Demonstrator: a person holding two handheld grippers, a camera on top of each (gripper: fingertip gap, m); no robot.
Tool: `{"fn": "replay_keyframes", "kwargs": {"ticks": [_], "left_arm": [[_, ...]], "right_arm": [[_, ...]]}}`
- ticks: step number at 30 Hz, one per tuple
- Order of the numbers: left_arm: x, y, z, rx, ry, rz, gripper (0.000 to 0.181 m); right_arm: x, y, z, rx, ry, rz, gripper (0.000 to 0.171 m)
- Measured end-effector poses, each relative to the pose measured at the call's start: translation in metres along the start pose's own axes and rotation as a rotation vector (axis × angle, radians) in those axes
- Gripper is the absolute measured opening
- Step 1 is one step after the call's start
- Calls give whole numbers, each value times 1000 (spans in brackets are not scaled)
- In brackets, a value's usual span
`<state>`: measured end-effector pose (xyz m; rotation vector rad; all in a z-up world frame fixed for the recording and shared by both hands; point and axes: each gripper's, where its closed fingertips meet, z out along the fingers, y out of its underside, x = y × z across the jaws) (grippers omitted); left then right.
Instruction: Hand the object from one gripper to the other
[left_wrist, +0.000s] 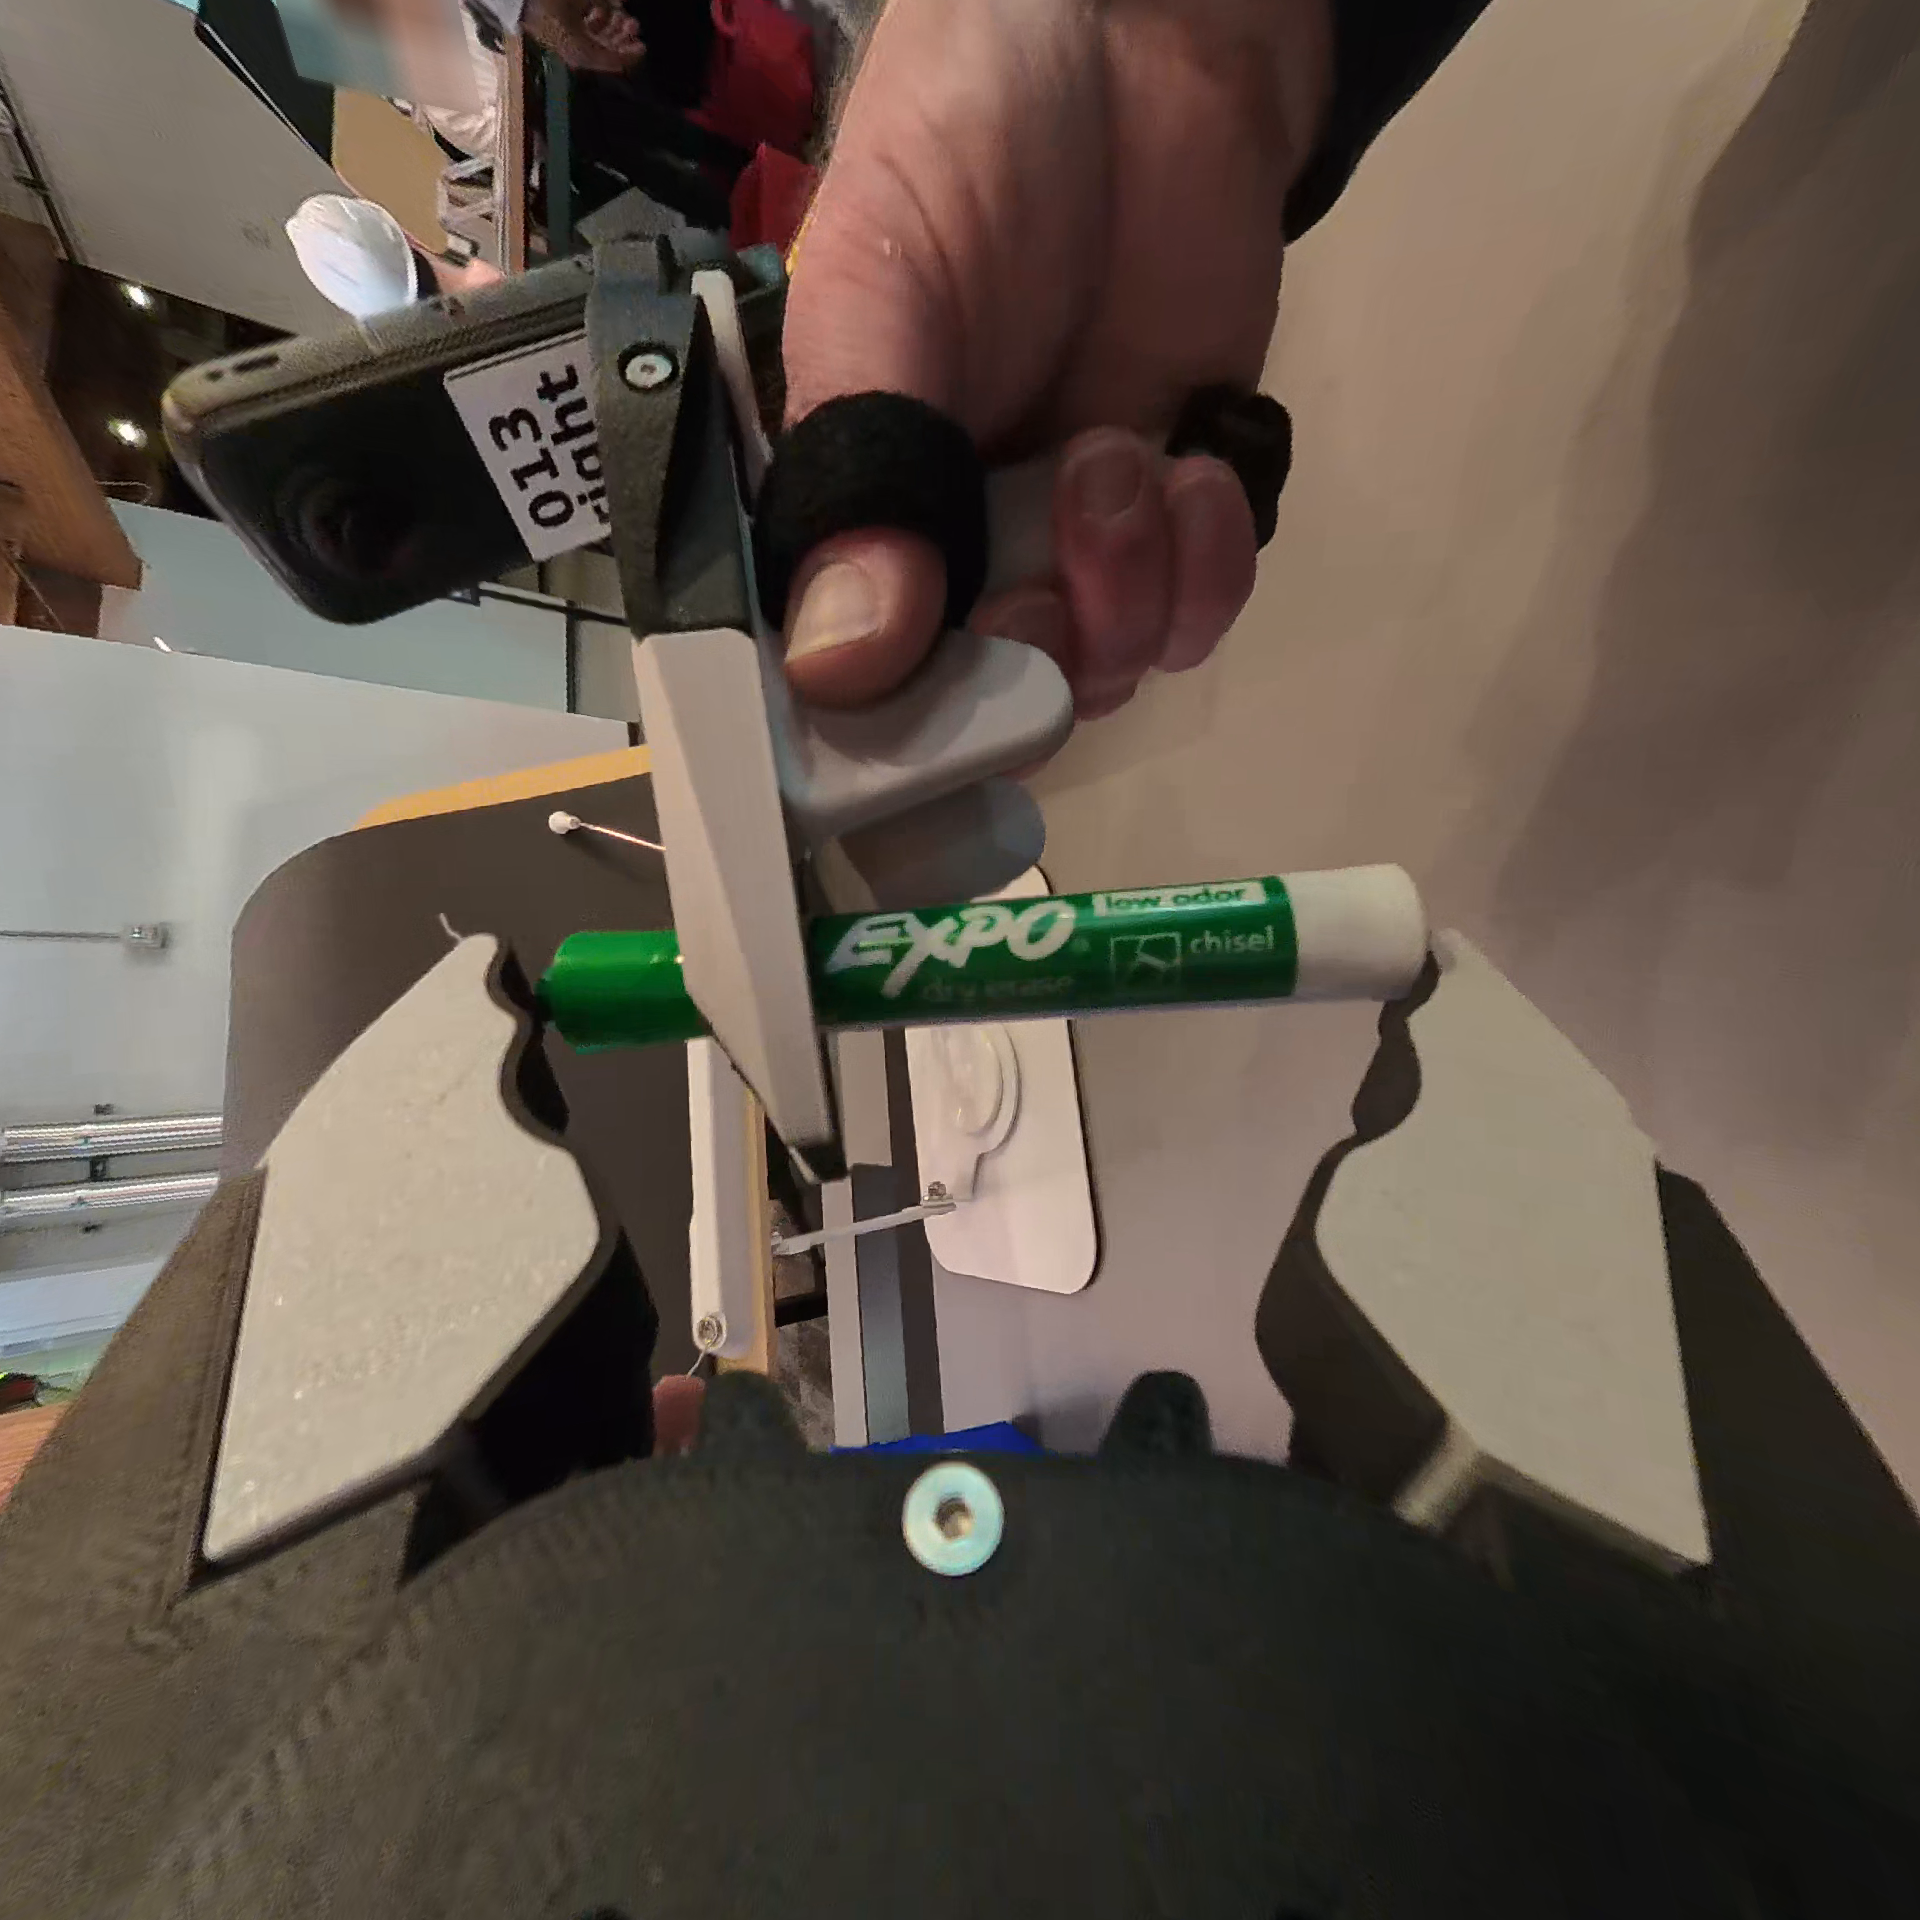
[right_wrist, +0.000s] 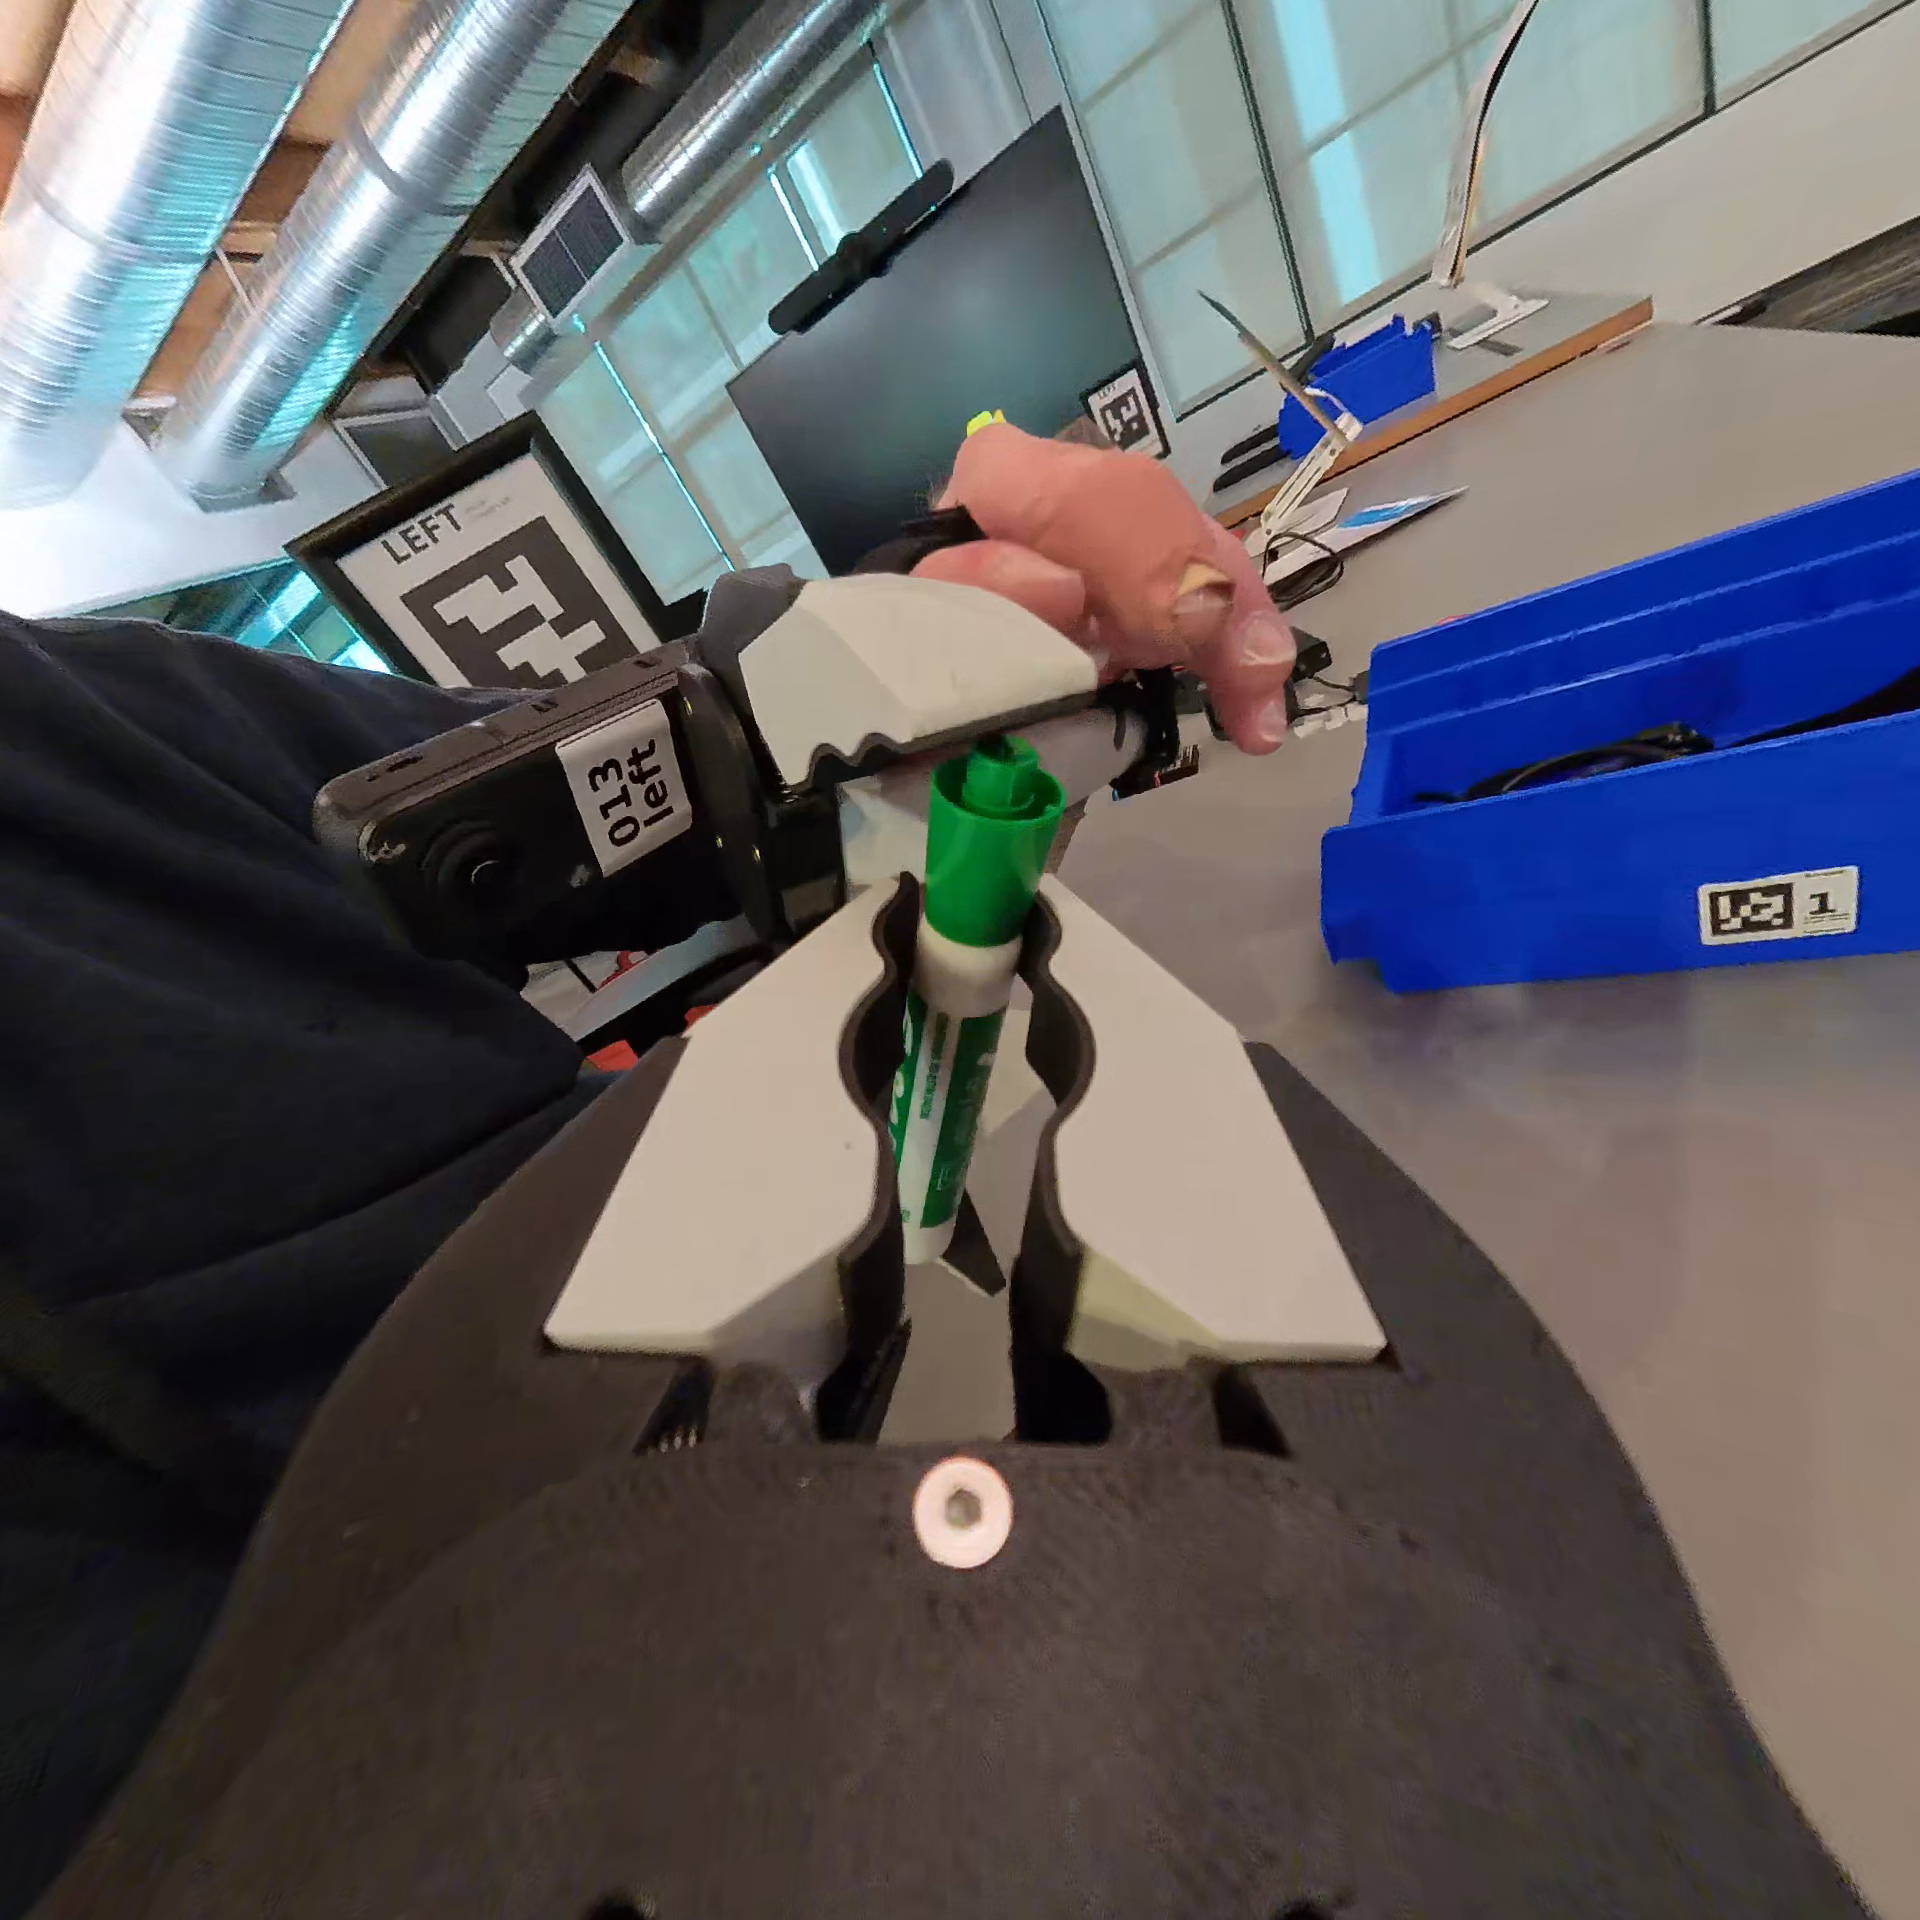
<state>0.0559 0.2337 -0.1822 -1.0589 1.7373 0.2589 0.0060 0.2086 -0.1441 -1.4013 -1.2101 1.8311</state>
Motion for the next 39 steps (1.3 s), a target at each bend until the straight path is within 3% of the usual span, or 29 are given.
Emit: {"fn": "replay_keyframes", "kwargs": {"ticks": [8,14,19,28,32,39], "left_arm": [[2,3,4,15,-21,-94,146],[-7,10,-2,56,-21,-354,146],[-19,13,-13,162,29,-667,146],[-23,8,-18,322,229,-1054,146],[-20,2,-18,366,316,-1127,146],[-6,-17,-13,408,469,-1191,146]], "right_arm": [[6,1,1,37,0,8,17],[11,-13,-7,92,105,-190,65],[10,-21,-21,46,259,-540,70],[-21,-22,-24,-87,338,-1122,56],[-25,-6,-19,-246,325,-1302,49],[-30,10,2,-364,346,-1531,18]]}}
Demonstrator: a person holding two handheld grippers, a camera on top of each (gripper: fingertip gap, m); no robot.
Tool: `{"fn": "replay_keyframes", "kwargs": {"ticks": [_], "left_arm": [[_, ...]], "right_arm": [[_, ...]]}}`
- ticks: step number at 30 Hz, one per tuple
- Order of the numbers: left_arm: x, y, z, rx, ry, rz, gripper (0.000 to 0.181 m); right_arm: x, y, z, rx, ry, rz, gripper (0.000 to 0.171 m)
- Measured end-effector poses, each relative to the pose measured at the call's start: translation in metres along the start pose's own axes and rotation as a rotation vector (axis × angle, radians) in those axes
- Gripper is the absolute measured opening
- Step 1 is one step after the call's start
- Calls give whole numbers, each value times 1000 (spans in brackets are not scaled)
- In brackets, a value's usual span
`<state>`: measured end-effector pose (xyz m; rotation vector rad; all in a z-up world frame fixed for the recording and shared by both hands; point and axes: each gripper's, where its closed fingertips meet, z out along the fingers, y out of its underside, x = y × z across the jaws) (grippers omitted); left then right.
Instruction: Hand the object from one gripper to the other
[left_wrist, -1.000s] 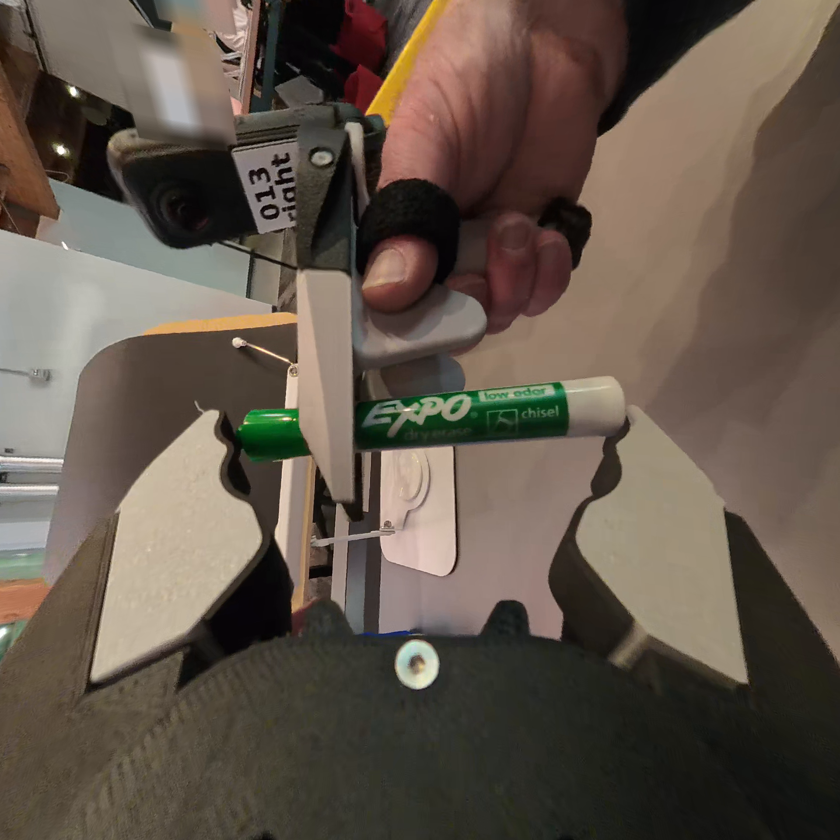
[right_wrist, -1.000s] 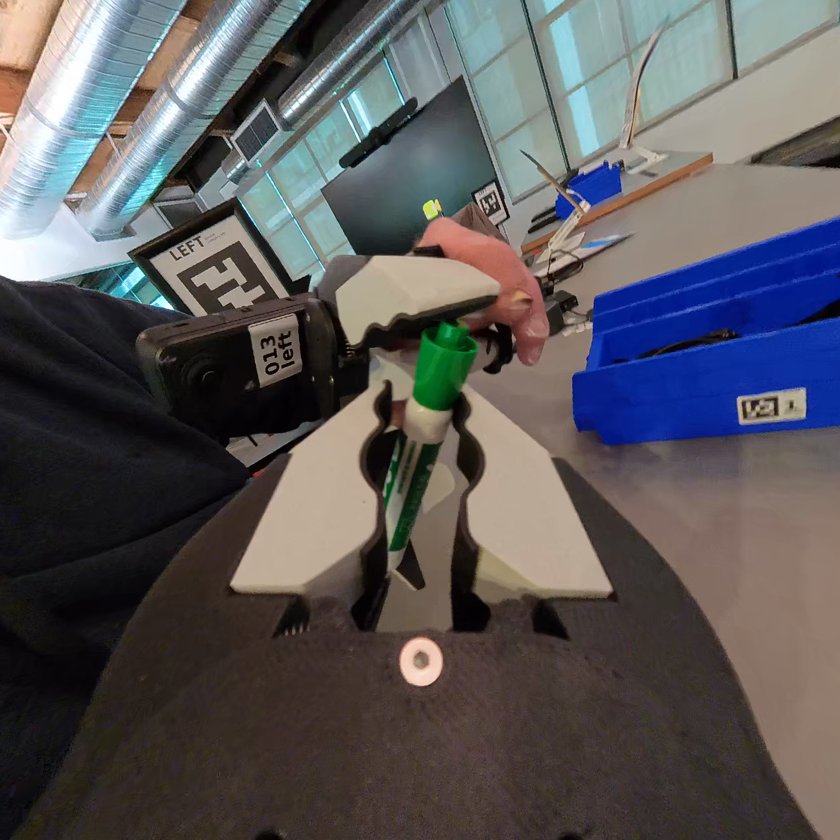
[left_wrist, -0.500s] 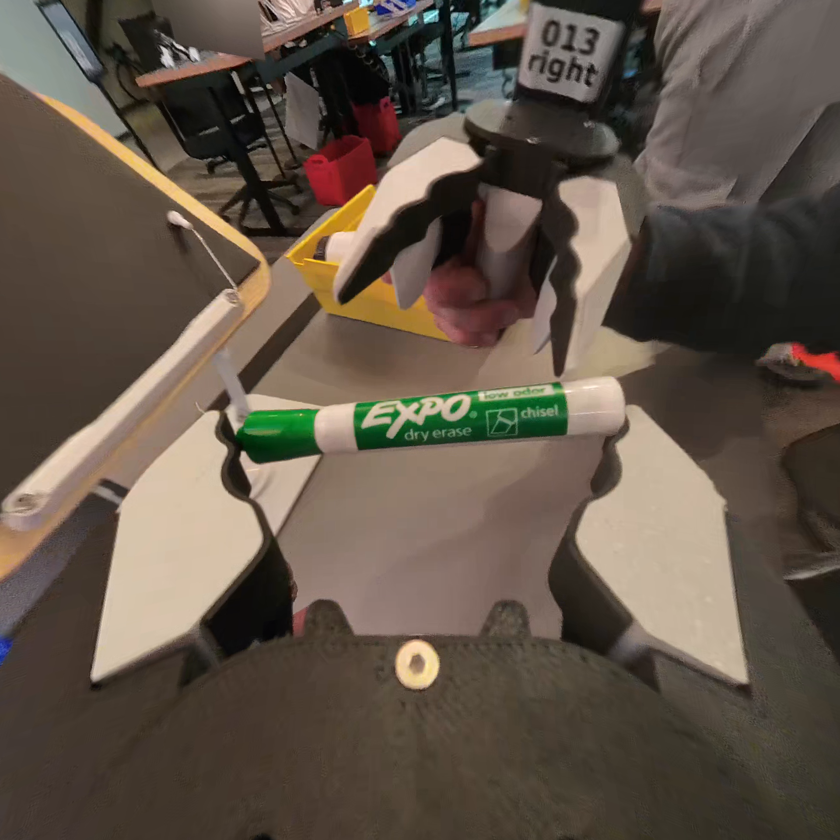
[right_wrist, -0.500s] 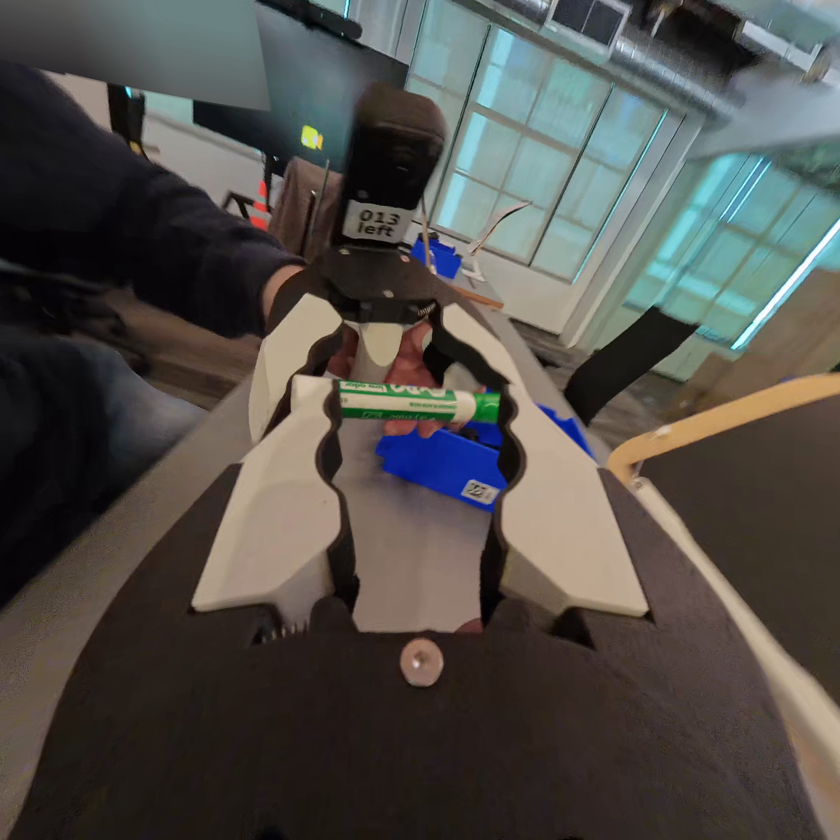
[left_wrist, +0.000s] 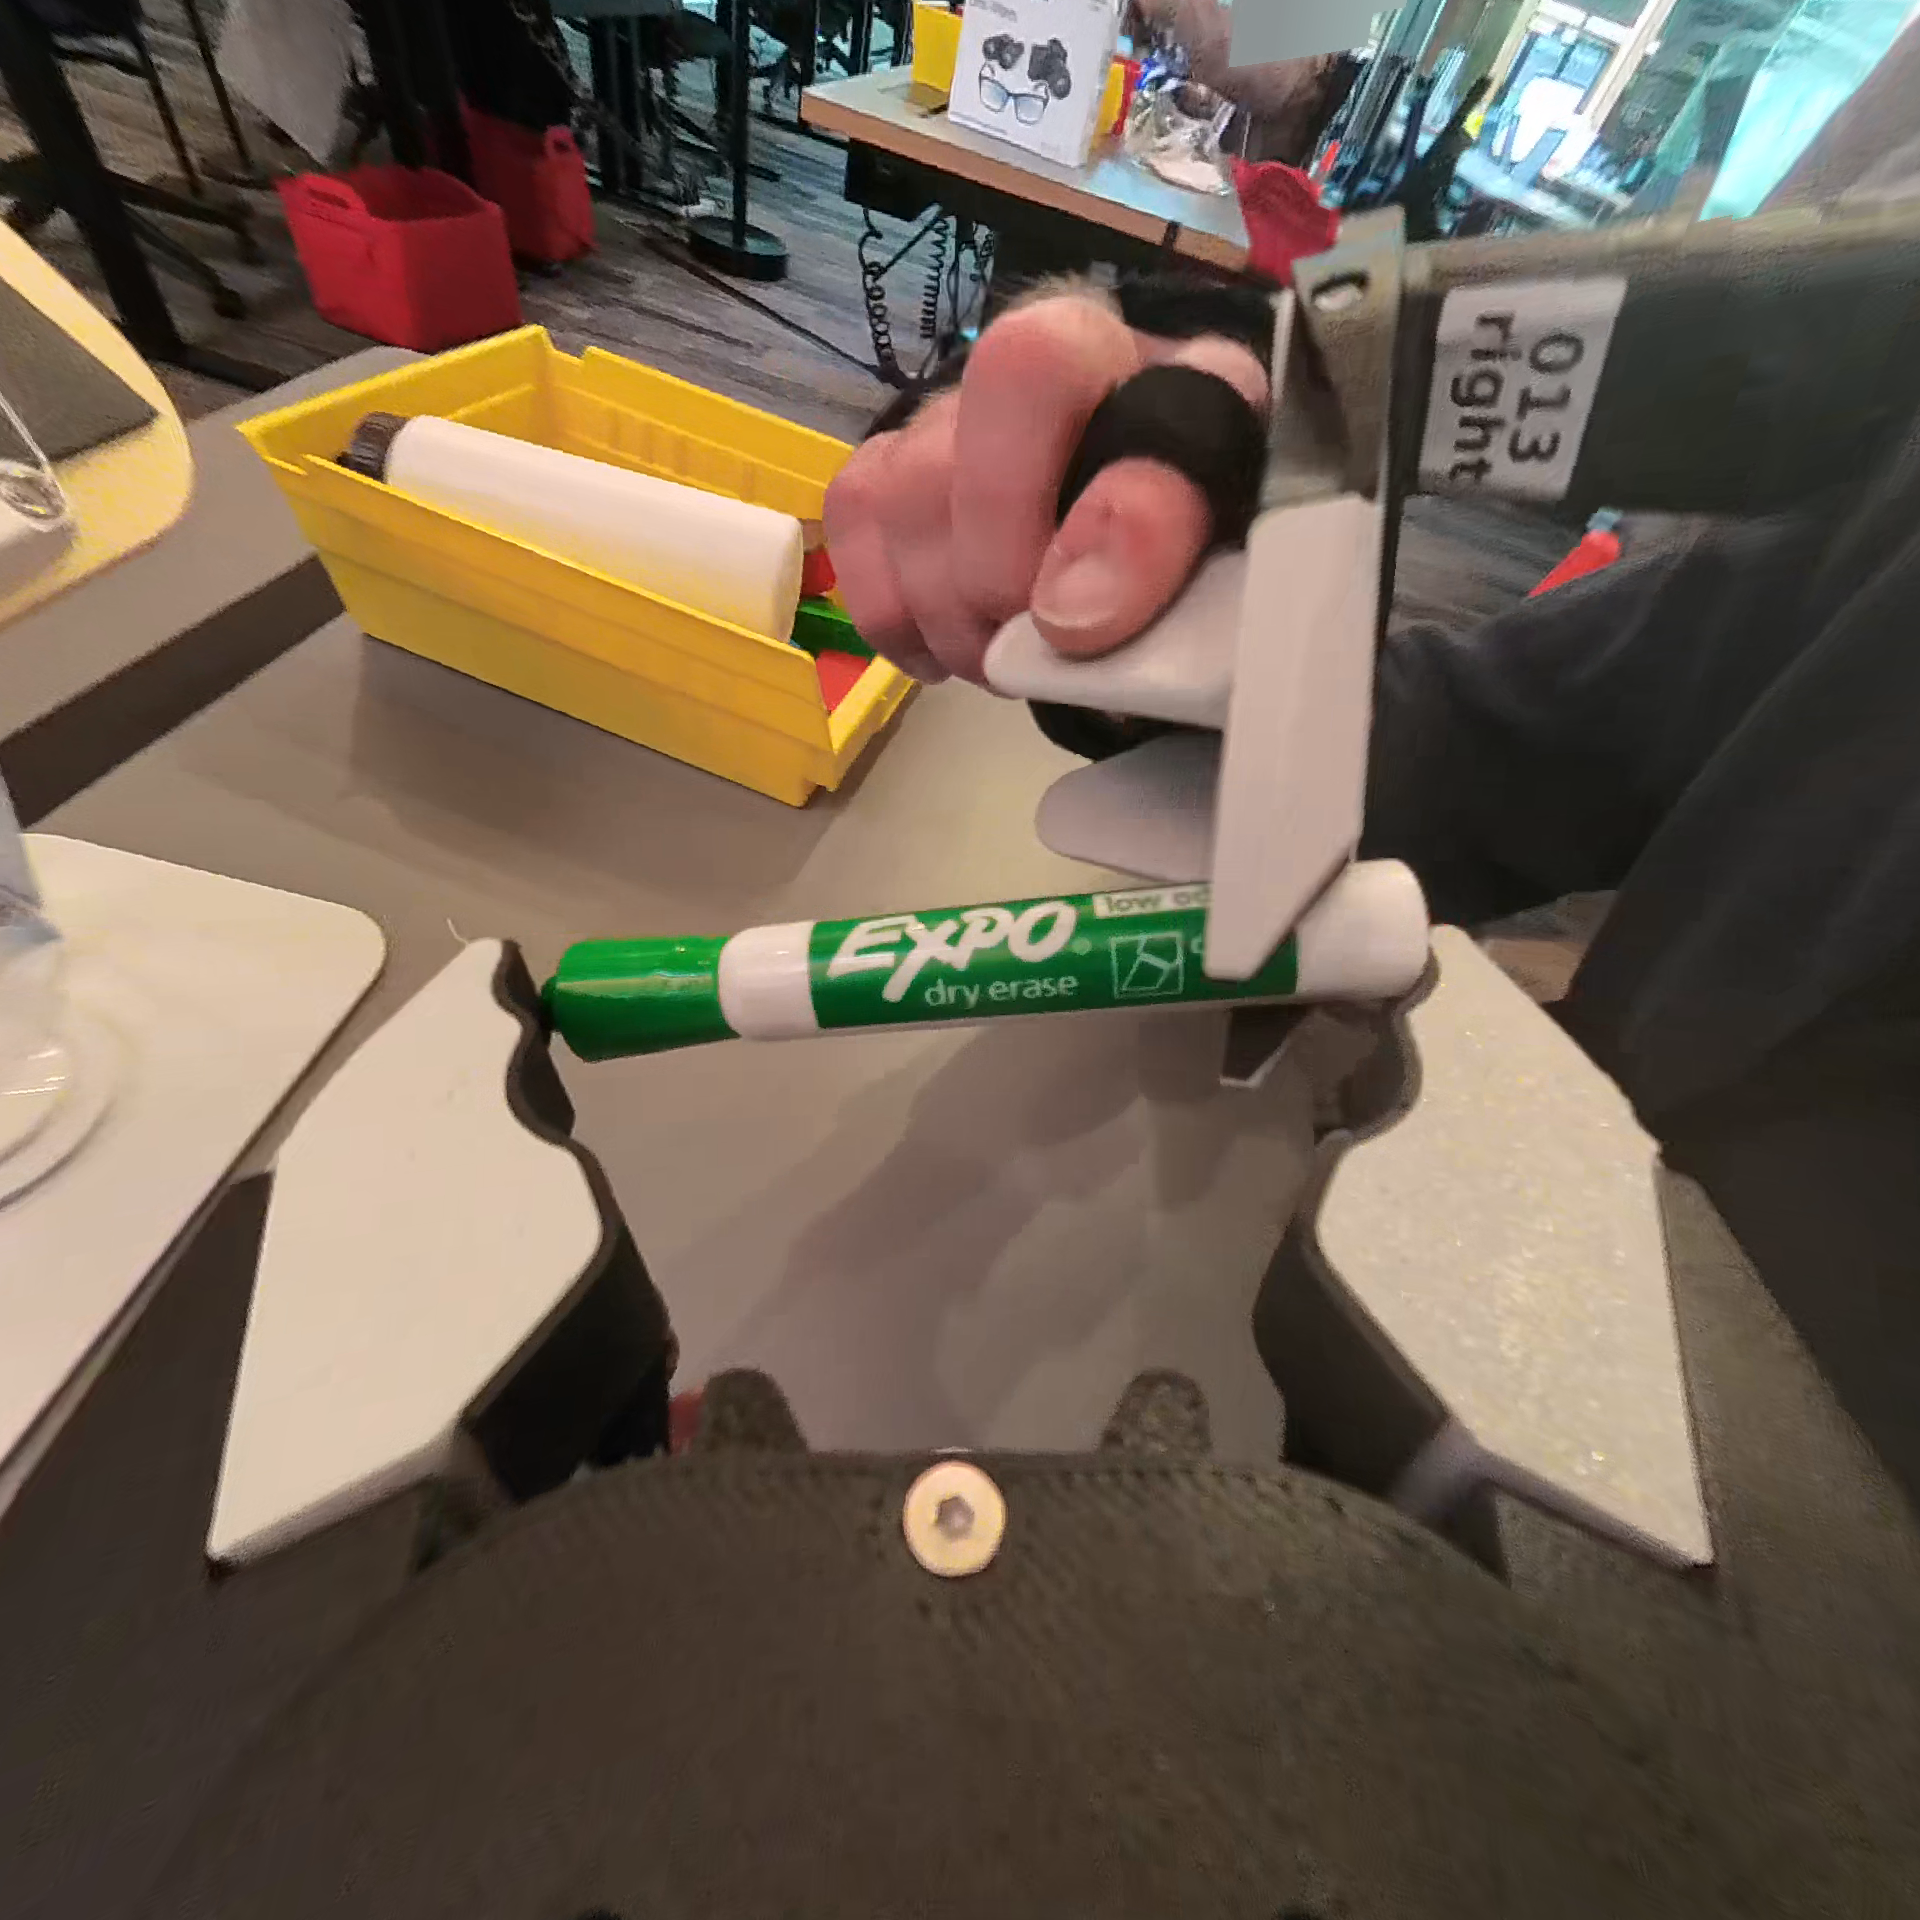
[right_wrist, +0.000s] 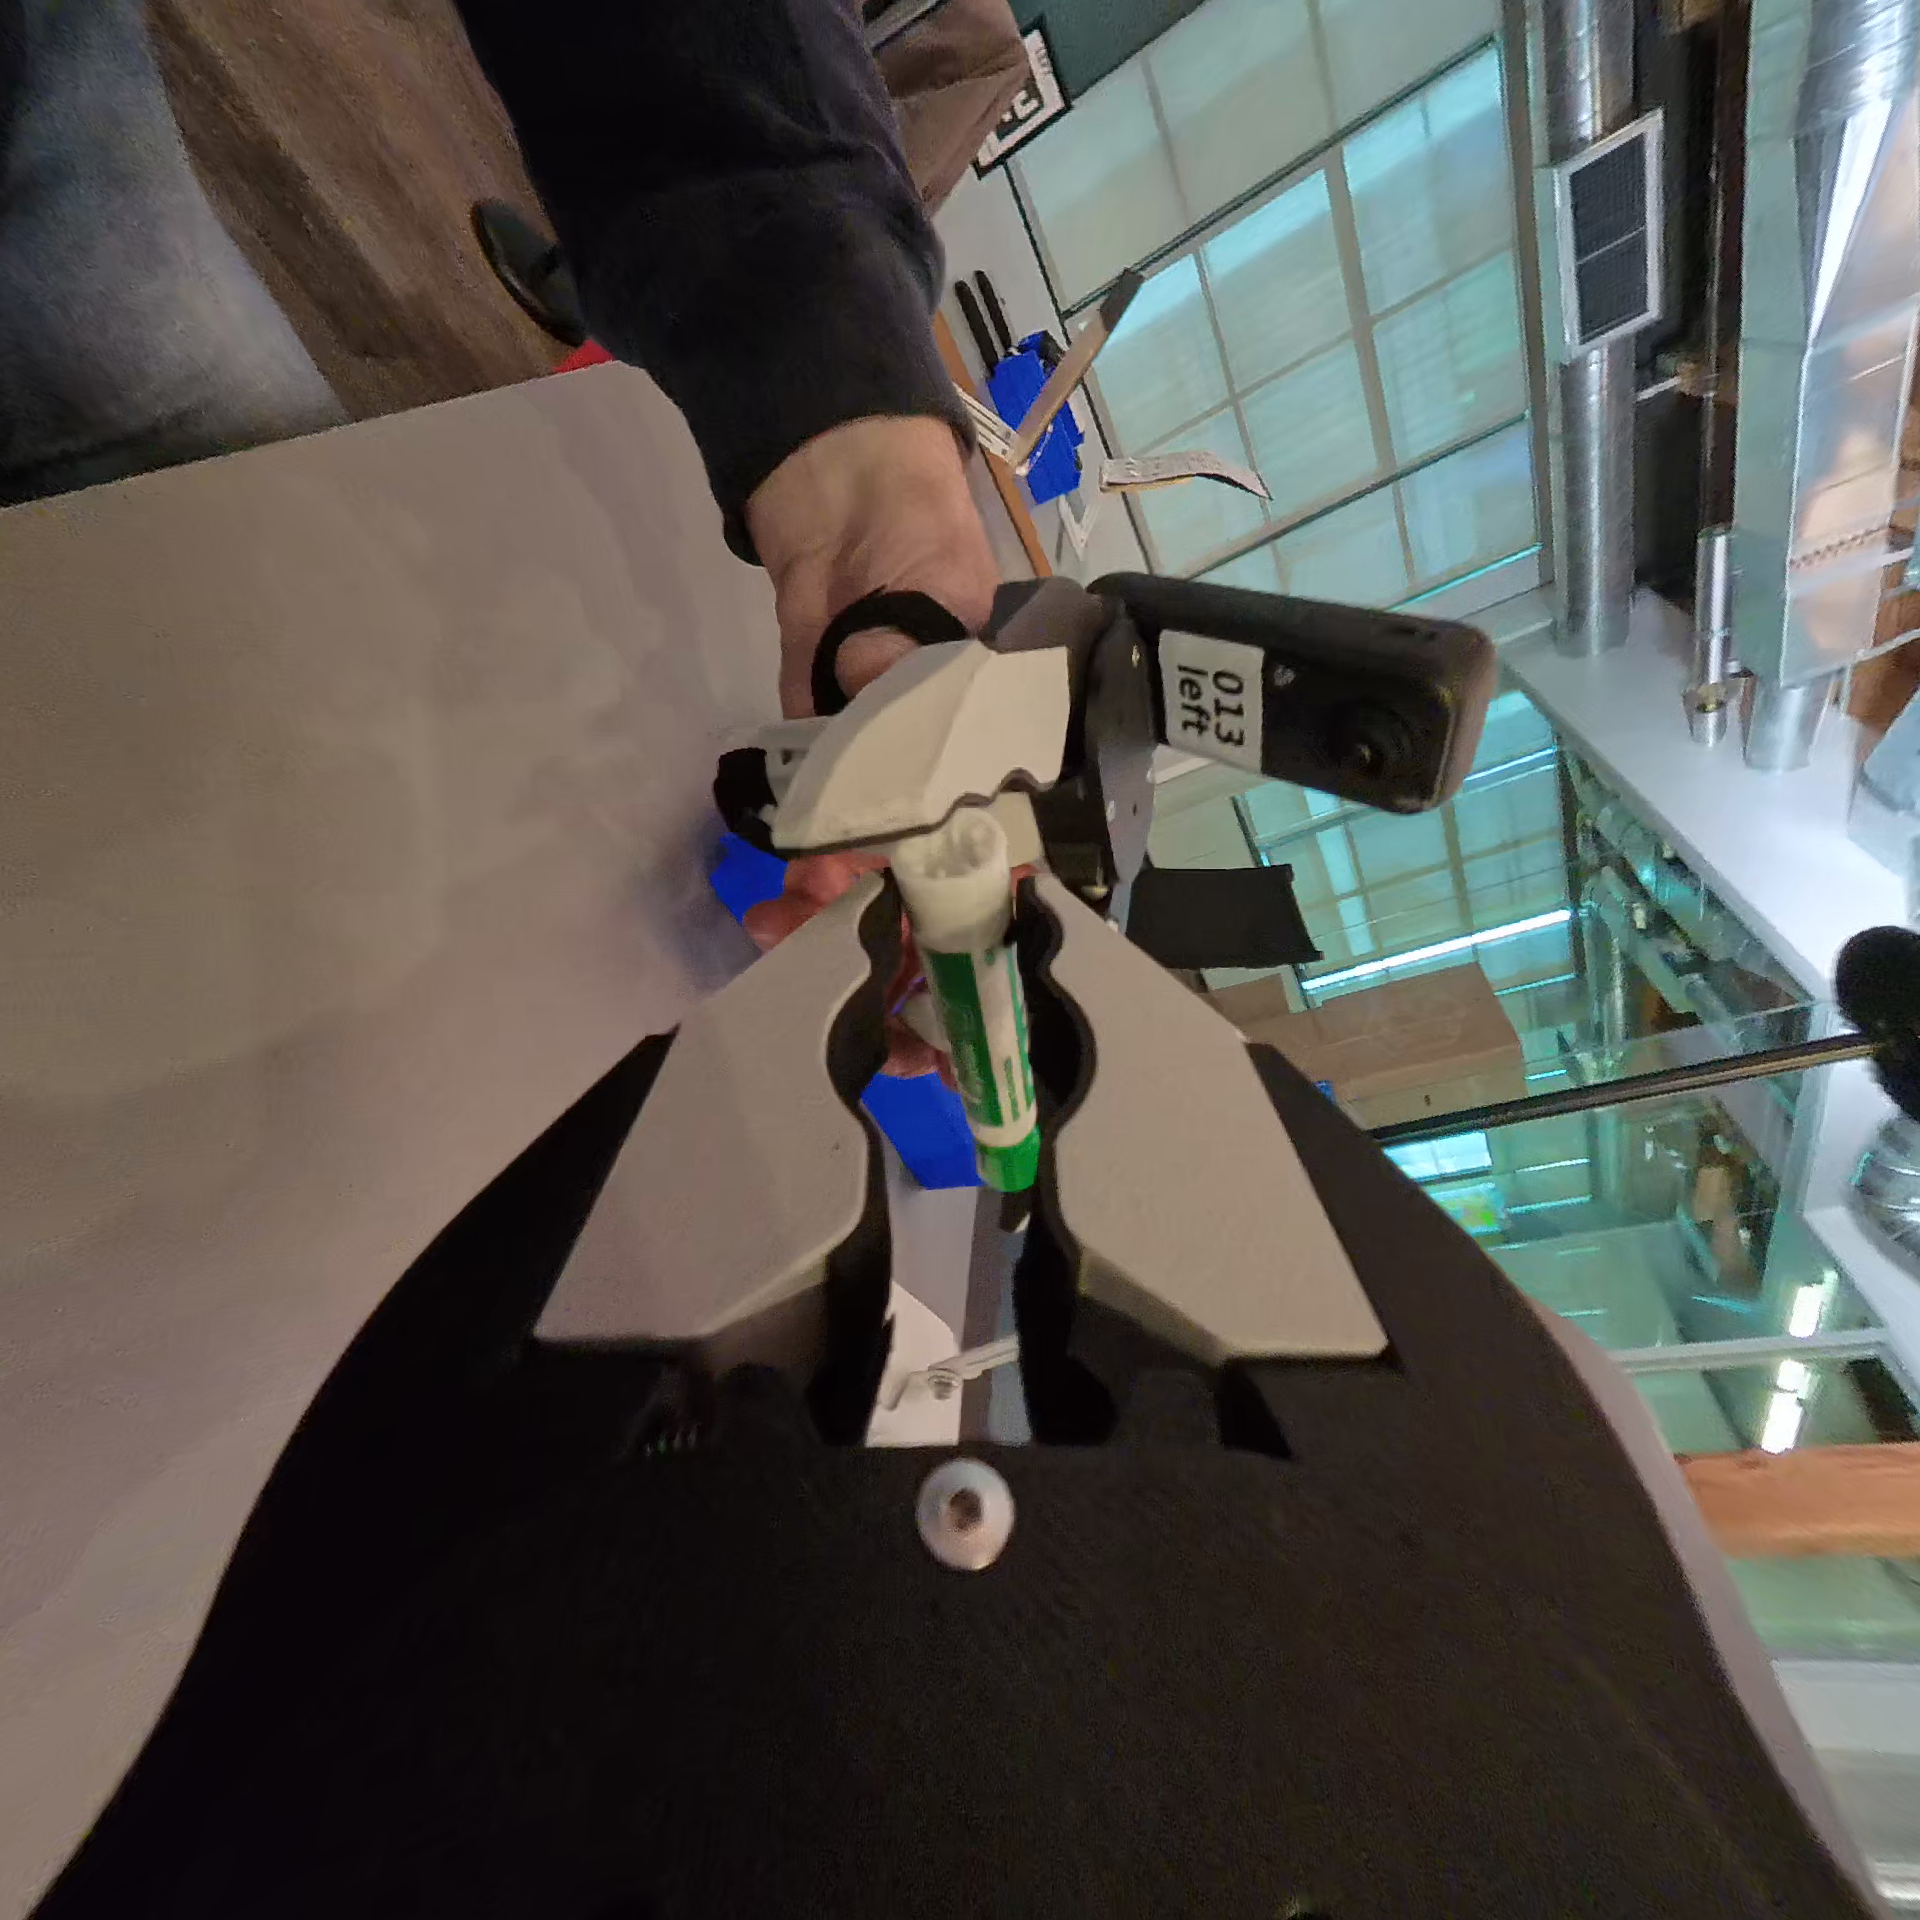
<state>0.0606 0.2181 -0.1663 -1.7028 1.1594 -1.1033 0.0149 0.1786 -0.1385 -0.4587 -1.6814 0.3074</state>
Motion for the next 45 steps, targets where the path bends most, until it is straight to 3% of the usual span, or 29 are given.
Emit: {"fn": "replay_keyframes", "kwargs": {"ticks": [5,8,13,16,20,22,32,45], "left_arm": [[5,7,3,3,76,-102,146],[0,5,-1,15,24,-35,140],[-13,0,-12,-39,-213,326,141],[-21,0,-15,-127,-404,642,142],[-24,-2,-12,-263,-598,1080,146],[-21,-2,-7,-295,-606,1178,146],[-18,19,11,-432,-498,1245,145],[-23,20,11,-378,-529,1166,143]], "right_arm": [[-3,0,2,-5,-8,62,17],[7,4,0,24,12,238,17],[38,15,-13,202,22,768,17],[51,24,-19,341,-25,1117,16],[49,37,-19,405,-126,1382,17],[39,42,-14,368,-198,1435,17],[11,40,-4,280,-431,1511,16],[15,41,0,337,-408,1544,17]]}}
